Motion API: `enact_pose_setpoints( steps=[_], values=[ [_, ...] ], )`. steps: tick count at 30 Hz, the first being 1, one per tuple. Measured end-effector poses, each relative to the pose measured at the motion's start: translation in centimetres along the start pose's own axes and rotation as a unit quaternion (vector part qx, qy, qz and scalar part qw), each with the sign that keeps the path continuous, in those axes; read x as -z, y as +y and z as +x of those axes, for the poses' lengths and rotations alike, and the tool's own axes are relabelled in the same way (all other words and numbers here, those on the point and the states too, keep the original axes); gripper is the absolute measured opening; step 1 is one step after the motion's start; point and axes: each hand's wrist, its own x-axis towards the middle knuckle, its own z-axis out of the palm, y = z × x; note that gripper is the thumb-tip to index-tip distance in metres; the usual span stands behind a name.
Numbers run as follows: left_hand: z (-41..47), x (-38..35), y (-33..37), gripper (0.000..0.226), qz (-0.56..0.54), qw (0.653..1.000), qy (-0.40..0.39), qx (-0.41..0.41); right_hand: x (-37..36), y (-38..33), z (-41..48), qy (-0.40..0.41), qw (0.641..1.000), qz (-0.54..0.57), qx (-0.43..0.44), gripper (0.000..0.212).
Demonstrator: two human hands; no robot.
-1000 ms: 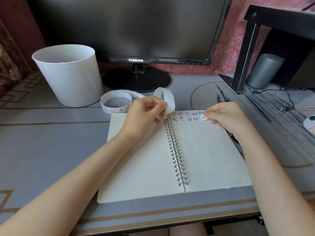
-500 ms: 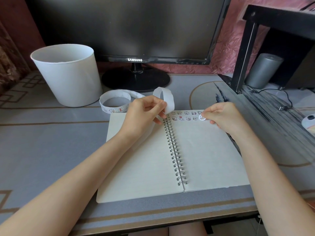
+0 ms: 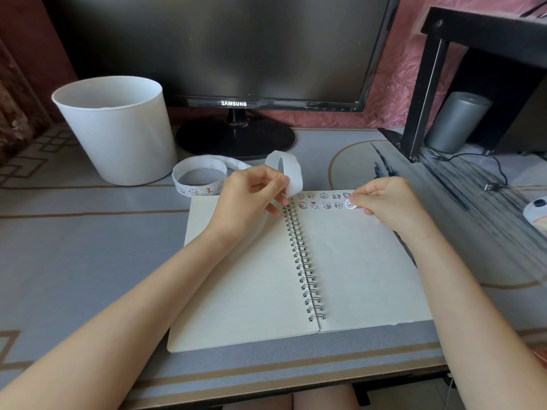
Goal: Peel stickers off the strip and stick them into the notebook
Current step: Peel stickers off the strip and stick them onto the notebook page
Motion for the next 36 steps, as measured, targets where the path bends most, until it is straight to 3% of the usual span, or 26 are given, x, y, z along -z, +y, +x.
enact_pose_setpoints(
  steps=[6,11,23,31,36],
  values=[
    [0.0,0.0,0.0,0.019,0.005,1.0,-0.001,-0.002,-0.1,0.1,0.1,0.006,1.0,-0.003,0.004,0.001],
    [0.0,0.0,0.0,0.02,0.006,1.0,-0.003,-0.003,-0.4,0.5,0.3,0.018,0.999,-0.023,0.015,0.012],
    [-0.1,0.0,0.0,0.019,-0.002,1.0,-0.006,-0.001,-0.7,0.9,0.4,0.03,0.998,-0.049,0.034,0.002],
    [-0.1,0.0,0.0,0.018,0.001,1.0,-0.005,0.001,-0.5,1.5,0.8,0.038,0.998,-0.031,0.031,0.016],
    [-0.1,0.1,0.1,0.018,0.0,1.0,-0.002,0.004,-0.4,1.6,0.8,0.04,0.998,-0.045,0.029,0.004]
  ],
)
